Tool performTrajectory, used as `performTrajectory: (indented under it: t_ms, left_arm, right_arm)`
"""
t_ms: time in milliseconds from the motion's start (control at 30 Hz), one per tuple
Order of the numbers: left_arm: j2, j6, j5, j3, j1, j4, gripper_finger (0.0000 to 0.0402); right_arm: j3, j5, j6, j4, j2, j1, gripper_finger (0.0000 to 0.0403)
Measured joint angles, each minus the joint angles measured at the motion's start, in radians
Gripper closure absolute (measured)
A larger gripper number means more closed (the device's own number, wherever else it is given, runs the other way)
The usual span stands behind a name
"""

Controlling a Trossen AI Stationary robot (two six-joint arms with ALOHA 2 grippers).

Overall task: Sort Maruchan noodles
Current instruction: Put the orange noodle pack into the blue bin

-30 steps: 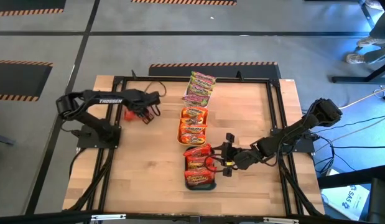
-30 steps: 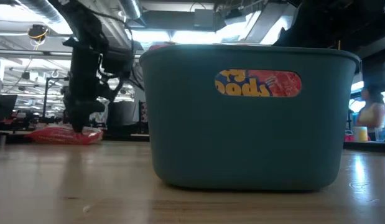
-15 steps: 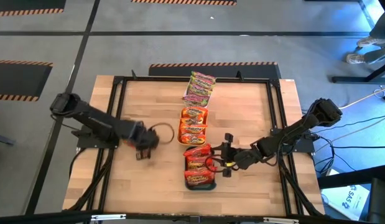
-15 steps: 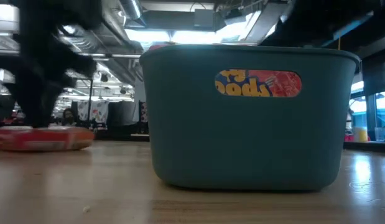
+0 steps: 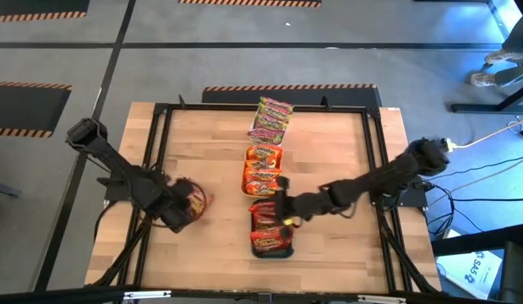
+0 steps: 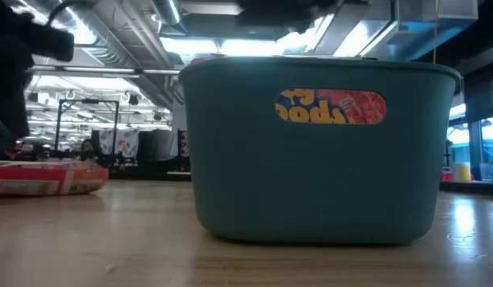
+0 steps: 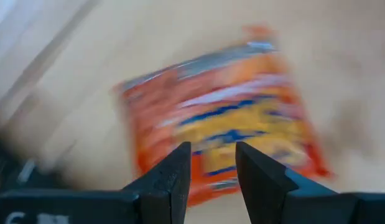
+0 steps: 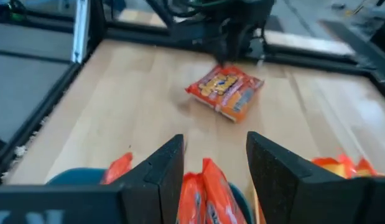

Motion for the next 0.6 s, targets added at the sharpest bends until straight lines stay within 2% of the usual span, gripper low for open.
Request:
performTrajectory:
  t_ms: [133,267,333,433,600]
  left_arm:
    - [0.000,-0.330,0.050,-0.040,-0.007,-0.109,0.0280]
    - [0.003,-0.378,0.075,-0.121,-0.005,0.007,0.0280]
    - [0.001,-0.330,0.061,-0.164,0.009,0.106,0.0280]
    - [-0.001,-0.196,-0.014,-0.204,0.019,0.249,0.0280]
    - [0.005,0.154,-0.160,-0.211,0.002,0.437,0.0280]
  right_arm:
    - [0.128,-0.042,-0.004,-0.088,0.116,-0.062,0.0246]
    - [0.266,-0.083,-0.008,-0.156,0.221,-0.123,0.0246]
    - [0.322,-0.091,-0.008,-0.201,0.265,-0.147,0.0246]
    - [0.383,-0.136,-0.015,-0.212,0.320,-0.182,0.0246]
    - [0.449,-0.246,-0.026,-0.195,0.422,-0.226,0.0246]
